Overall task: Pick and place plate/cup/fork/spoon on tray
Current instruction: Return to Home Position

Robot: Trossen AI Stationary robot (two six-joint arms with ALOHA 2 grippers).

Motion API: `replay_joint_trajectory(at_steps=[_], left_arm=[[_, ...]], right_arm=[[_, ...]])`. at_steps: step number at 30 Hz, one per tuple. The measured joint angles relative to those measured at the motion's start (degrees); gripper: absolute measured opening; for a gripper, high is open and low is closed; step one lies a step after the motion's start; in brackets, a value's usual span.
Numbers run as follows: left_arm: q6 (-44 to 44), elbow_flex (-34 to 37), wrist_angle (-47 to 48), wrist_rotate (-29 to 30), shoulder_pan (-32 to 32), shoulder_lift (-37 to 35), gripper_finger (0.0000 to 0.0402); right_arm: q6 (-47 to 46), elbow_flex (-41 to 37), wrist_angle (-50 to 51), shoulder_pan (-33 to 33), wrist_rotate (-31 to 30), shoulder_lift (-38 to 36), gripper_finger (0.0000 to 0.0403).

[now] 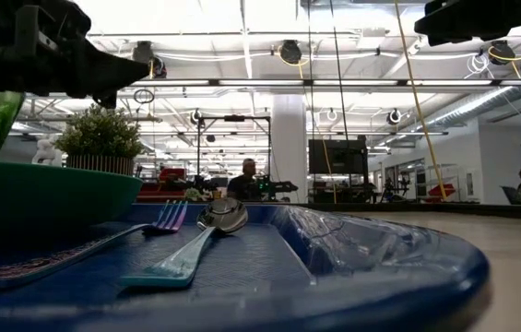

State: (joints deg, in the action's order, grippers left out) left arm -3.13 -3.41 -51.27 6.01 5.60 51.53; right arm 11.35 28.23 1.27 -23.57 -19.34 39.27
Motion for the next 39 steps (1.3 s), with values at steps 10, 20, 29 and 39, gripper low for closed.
replay_joint_trajectory(at_steps=[10,20,29,39], left_arm=[[1.9,0.8,0.0,0.1,0.5,-4.5,0.0007],[2.1,0.8,0.0,-0.7,1.8,-11.3,0.0007],[-0.2,0.8,0.1,-4.5,1.9,-16.9,0.0007],[-1.9,0.8,7.4,-4.5,1.0,-22.4,0.0007]], right_arm=[[0.0,0.0,0.1,0.0,-0.1,0.0,0.0],[0.0,0.0,0.1,0.0,-0.1,0.0,0.0],[0.0,0.0,0.3,0.0,-0.1,0.0,0.0],[-0.6,0.0,0.3,0.0,-0.1,0.0,0.0]])
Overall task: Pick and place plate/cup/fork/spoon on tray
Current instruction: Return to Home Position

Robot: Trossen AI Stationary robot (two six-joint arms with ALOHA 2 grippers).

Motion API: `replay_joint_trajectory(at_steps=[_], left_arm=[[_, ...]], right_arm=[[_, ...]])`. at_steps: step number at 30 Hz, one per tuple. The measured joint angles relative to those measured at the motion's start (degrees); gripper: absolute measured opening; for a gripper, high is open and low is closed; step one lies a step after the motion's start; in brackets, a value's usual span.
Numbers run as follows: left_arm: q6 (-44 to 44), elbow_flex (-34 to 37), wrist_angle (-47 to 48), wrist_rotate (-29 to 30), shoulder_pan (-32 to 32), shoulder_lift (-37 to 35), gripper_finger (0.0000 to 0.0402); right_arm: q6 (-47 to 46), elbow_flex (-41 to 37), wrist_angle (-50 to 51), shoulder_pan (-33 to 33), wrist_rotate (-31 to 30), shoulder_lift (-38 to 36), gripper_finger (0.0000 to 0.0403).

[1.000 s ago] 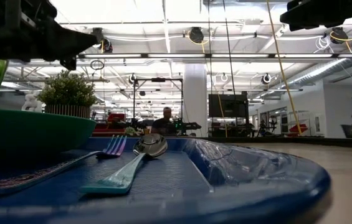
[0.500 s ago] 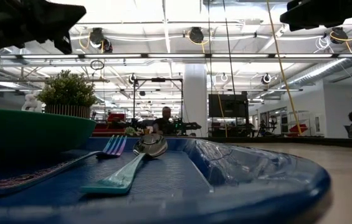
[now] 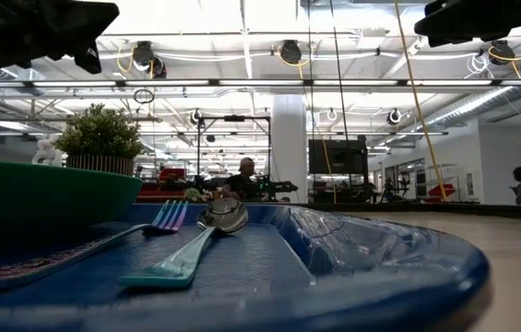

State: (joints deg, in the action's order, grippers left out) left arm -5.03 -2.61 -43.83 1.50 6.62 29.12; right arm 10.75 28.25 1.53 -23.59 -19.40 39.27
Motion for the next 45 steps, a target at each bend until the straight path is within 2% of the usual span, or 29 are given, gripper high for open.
replay_joint_trajectory(at_steps=[6,18,28,45], left_arm=[[-0.9,0.0,2.2,0.0,-0.9,-3.6,0.0007],[1.1,-0.1,14.7,0.0,-2.1,-9.0,0.0007],[2.7,0.0,22.9,-0.2,-2.1,-9.5,0.0007],[3.0,0.0,29.1,-3.5,-2.1,-9.5,0.0007]], right_arm=[[-0.2,0.0,0.1,0.0,0.0,0.0,0.0],[-1.1,0.0,0.5,0.0,0.0,0.0,0.0],[-1.1,0.0,0.4,0.0,0.0,0.0,0.0],[-2.5,0.0,0.4,0.0,0.2,0.0,0.0]])
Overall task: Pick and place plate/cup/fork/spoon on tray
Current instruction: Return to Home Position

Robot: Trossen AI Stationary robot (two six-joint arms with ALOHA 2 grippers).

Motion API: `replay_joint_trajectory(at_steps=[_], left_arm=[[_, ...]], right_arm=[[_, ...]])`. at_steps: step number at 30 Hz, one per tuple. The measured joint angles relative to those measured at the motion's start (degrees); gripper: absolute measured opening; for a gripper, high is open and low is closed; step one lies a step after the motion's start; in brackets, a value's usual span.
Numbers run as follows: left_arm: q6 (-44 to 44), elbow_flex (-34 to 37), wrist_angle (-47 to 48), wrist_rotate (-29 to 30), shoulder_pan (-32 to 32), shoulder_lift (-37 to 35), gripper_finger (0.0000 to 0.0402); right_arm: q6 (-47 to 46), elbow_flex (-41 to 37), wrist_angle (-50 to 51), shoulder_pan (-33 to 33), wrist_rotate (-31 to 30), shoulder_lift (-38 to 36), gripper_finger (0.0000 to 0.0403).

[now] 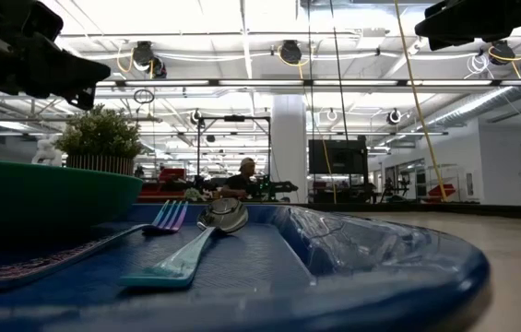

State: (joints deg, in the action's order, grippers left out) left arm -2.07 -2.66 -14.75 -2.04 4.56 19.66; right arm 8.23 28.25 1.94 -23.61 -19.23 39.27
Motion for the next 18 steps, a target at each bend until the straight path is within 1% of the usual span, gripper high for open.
replay_joint_trajectory(at_steps=[5,8,13,18], left_arm=[[0.6,0.0,1.1,0.5,0.0,-0.4,0.0007],[-0.6,0.0,2.3,0.6,0.0,-1.7,0.0007],[-2.8,0.0,5.3,3.7,0.0,-6.3,0.0007],[-1.4,0.1,6.2,3.7,0.1,-11.9,0.0007]], right_arm=[[-0.4,0.0,0.0,0.0,0.0,0.0,0.0],[-1.4,0.0,0.0,0.0,0.0,0.0,0.0],[-1.5,0.0,0.0,0.0,0.0,0.0,0.0],[-1.6,0.0,0.0,0.0,0.0,0.0,0.0]])
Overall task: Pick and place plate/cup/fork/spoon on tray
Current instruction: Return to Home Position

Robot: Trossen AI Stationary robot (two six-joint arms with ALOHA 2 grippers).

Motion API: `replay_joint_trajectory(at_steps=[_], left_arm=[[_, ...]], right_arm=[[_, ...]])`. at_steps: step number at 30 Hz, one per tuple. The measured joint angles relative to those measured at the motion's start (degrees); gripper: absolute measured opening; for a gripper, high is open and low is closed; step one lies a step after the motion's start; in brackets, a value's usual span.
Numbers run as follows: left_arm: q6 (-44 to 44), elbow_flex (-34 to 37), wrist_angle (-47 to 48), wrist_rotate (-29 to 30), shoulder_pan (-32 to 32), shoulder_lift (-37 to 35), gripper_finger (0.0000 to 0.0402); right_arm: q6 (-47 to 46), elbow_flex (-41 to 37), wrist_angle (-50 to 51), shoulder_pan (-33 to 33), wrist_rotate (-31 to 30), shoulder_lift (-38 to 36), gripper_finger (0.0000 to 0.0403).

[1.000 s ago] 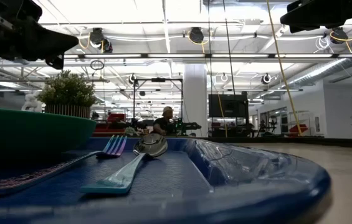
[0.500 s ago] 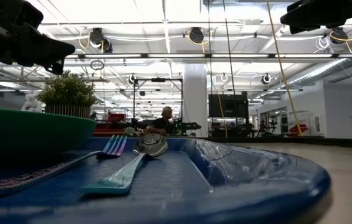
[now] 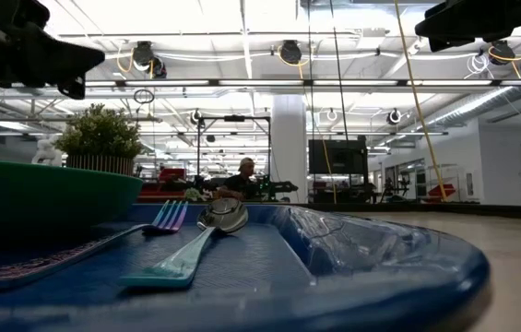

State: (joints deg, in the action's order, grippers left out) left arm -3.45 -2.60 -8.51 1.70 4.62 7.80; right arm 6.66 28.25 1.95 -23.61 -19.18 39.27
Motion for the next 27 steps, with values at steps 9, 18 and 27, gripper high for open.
replay_joint_trajectory(at_steps=[9,18,27], left_arm=[[-0.5,0.0,7.5,-0.7,0.6,-7.3,0.0007],[-0.9,1.9,6.0,-1.0,0.7,-7.7,0.0007],[-0.5,1.8,7.3,-1.1,0.7,-7.7,0.0007]], right_arm=[[0.0,0.0,0.0,0.0,0.0,0.0,0.0],[0.0,0.0,0.0,0.0,0.0,0.0,0.0],[0.0,0.0,-0.5,0.0,0.0,0.0,0.0]])
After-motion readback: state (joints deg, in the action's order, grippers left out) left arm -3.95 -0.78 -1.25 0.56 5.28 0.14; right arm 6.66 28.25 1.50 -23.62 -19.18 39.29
